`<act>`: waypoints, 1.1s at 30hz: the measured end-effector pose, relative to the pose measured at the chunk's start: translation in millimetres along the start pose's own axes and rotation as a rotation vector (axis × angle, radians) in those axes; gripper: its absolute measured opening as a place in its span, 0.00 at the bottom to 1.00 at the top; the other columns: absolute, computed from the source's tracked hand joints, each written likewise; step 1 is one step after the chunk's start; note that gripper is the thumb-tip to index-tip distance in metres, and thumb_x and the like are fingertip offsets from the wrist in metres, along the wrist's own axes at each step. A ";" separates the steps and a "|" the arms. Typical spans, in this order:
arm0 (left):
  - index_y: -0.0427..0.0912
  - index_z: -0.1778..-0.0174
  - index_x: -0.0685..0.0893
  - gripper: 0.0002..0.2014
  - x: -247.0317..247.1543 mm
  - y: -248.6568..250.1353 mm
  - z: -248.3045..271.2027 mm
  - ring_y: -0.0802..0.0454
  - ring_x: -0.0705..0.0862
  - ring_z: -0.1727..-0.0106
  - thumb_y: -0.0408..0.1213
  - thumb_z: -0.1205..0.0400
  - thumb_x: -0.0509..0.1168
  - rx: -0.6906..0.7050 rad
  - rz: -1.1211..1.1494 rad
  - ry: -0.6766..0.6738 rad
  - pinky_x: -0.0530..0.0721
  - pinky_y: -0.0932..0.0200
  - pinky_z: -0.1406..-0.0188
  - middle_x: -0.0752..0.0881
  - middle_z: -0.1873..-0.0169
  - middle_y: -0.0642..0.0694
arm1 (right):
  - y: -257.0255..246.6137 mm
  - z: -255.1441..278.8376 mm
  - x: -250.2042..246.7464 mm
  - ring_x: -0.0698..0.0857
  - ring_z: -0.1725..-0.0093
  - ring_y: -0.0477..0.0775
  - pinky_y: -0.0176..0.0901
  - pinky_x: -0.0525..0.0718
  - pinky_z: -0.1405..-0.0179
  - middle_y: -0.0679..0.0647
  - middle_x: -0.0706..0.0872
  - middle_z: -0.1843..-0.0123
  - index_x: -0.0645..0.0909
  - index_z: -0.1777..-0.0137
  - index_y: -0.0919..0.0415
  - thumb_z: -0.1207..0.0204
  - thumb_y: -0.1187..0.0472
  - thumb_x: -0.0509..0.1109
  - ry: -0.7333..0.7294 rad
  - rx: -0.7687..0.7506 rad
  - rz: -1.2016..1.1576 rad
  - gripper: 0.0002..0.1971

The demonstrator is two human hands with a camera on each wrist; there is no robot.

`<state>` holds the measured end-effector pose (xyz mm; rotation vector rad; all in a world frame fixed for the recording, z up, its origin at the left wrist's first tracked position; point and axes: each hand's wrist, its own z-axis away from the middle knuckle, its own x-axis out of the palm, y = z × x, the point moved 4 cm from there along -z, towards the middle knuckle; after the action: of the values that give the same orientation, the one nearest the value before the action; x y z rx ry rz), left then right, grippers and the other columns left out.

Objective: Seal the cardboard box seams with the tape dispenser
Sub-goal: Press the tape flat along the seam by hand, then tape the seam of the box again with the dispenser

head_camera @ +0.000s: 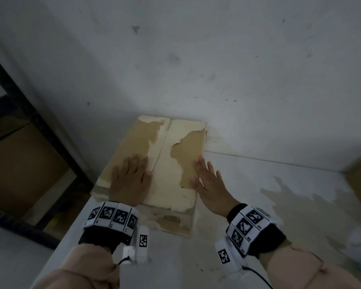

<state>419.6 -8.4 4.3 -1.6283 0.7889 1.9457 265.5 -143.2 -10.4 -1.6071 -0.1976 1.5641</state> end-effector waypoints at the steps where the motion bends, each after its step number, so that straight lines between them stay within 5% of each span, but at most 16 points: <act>1: 0.51 0.18 0.45 0.26 -1.4 -7.6 -4.2 0.44 0.46 0.17 0.48 0.13 0.40 -0.002 -0.010 0.011 0.48 0.41 0.20 0.46 0.17 0.48 | -4.8 -6.1 2.6 0.35 0.19 0.50 0.50 0.33 0.23 0.48 0.35 0.17 0.39 0.19 0.52 0.16 0.46 0.44 -0.005 -0.001 0.005 0.29; 12: 0.53 0.19 0.50 0.25 -8.1 -49.8 -35.5 0.45 0.48 0.17 0.49 0.14 0.42 -0.009 -0.012 0.049 0.49 0.42 0.21 0.49 0.17 0.49 | -29.7 -42.6 22.9 0.35 0.19 0.51 0.55 0.33 0.22 0.44 0.34 0.18 0.36 0.20 0.48 0.16 0.45 0.41 0.022 0.026 0.083 0.28; 17: 0.51 0.23 0.60 0.22 -16.1 -42.8 -26.9 0.45 0.57 0.20 0.47 0.14 0.44 -0.021 -0.003 0.088 0.56 0.36 0.24 0.59 0.20 0.48 | -24.4 -37.4 19.8 0.38 0.18 0.52 0.57 0.36 0.22 0.45 0.34 0.17 0.35 0.20 0.44 0.17 0.43 0.41 -0.035 0.079 0.036 0.28; 21: 0.51 0.23 0.64 0.22 -15.9 -7.7 2.5 0.49 0.55 0.18 0.46 0.13 0.42 -0.023 0.092 0.108 0.48 0.36 0.22 0.60 0.19 0.51 | 1.1 -0.8 20.5 0.38 0.18 0.52 0.54 0.36 0.22 0.47 0.34 0.17 0.37 0.20 0.47 0.18 0.42 0.43 0.011 0.155 -0.069 0.30; 24: 0.50 0.25 0.67 0.30 -2.6 35.0 31.9 0.49 0.56 0.18 0.56 0.20 0.36 0.095 0.129 0.144 0.49 0.37 0.22 0.62 0.20 0.50 | 34.2 41.3 24.7 0.37 0.18 0.52 0.52 0.35 0.22 0.49 0.35 0.17 0.41 0.19 0.49 0.18 0.42 0.45 0.019 0.237 -0.057 0.31; 28: 0.51 0.22 0.61 0.34 20.9 84.9 54.7 0.46 0.49 0.17 0.59 0.24 0.37 0.143 0.063 0.105 0.43 0.35 0.22 0.55 0.18 0.49 | 87.7 98.7 21.8 0.36 0.18 0.54 0.54 0.35 0.22 0.52 0.36 0.17 0.44 0.19 0.51 0.20 0.38 0.46 0.070 0.354 -0.020 0.33; 31: 0.52 0.21 0.61 0.32 31.4 120.8 71.5 0.46 0.45 0.17 0.59 0.21 0.40 0.179 0.031 0.093 0.37 0.32 0.23 0.52 0.17 0.48 | 123.6 145.5 10.3 0.36 0.19 0.55 0.53 0.35 0.22 0.54 0.38 0.16 0.47 0.19 0.52 0.35 0.23 0.31 0.145 0.385 0.080 0.49; 33: 0.54 0.20 0.57 0.28 41.6 148.2 84.3 0.48 0.42 0.17 0.56 0.17 0.46 0.206 0.036 0.043 0.36 0.33 0.23 0.48 0.17 0.50 | 145.1 179.2 -0.4 0.33 0.20 0.53 0.50 0.33 0.23 0.55 0.36 0.17 0.47 0.19 0.53 0.43 0.21 0.23 0.190 0.389 0.135 0.55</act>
<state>251.1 -56.3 -7.6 -1.5464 1.0061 1.7922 44.9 -151.3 -76.9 -1.4668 0.3074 1.4316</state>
